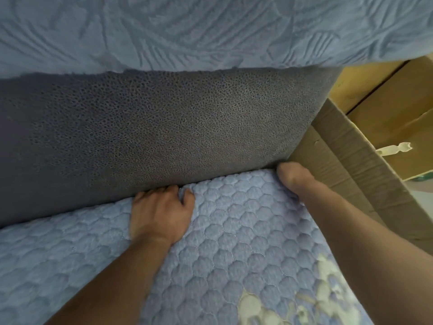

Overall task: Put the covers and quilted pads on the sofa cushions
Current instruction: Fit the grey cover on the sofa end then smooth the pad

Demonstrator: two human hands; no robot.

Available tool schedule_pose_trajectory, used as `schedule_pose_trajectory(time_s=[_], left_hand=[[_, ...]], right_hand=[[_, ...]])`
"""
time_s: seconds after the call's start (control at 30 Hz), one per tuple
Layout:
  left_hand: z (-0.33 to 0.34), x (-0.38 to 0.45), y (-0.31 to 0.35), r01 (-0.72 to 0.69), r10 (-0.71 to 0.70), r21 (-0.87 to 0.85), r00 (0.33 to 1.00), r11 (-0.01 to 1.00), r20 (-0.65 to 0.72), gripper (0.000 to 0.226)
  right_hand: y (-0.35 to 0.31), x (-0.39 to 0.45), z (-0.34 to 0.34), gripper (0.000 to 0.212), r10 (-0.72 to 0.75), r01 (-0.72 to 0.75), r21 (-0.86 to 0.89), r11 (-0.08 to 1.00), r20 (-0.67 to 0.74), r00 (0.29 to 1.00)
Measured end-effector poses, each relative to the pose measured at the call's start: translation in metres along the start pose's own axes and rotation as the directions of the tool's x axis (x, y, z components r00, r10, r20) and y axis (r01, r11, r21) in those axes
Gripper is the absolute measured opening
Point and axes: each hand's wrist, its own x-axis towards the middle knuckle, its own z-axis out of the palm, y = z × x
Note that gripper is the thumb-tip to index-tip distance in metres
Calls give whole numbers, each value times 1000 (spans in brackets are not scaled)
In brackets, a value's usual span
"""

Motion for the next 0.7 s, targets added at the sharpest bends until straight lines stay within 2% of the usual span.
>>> schedule_pose_trajectory(time_s=[0.2, 0.27, 0.37, 0.43, 0.47, 0.53, 0.7], left_hand=[[7, 2, 2, 21, -21, 16, 1000, 1000, -21, 62], [4, -3, 12, 16, -14, 85, 1000, 996, -23, 66], [3, -24, 34, 125, -127, 104, 992, 987, 13, 58], [6, -45, 40, 95, -95, 71, 995, 993, -3, 62], [7, -50, 39, 81, -80, 64, 997, 995, -14, 64], [10, -52, 37, 77, -75, 63, 997, 995, -35, 65], [20, -54, 38, 96, -92, 30, 990, 995, -108, 64]], right_hand=[[0, 19, 6, 49, -71, 81, -138, 987, 74, 995], [5, 12, 10, 56, -121, 126, -165, 978, 41, 992], [19, -11, 16, 57, -214, 202, -202, 958, -39, 976], [33, -13, 24, 71, -286, 265, -264, 927, -45, 957], [40, -5, 28, 74, -275, 260, -261, 930, -25, 961], [49, 20, 34, 67, -269, 264, -250, 931, 14, 963], [16, -14, 5, 39, -342, 350, -287, 892, 77, 936]])
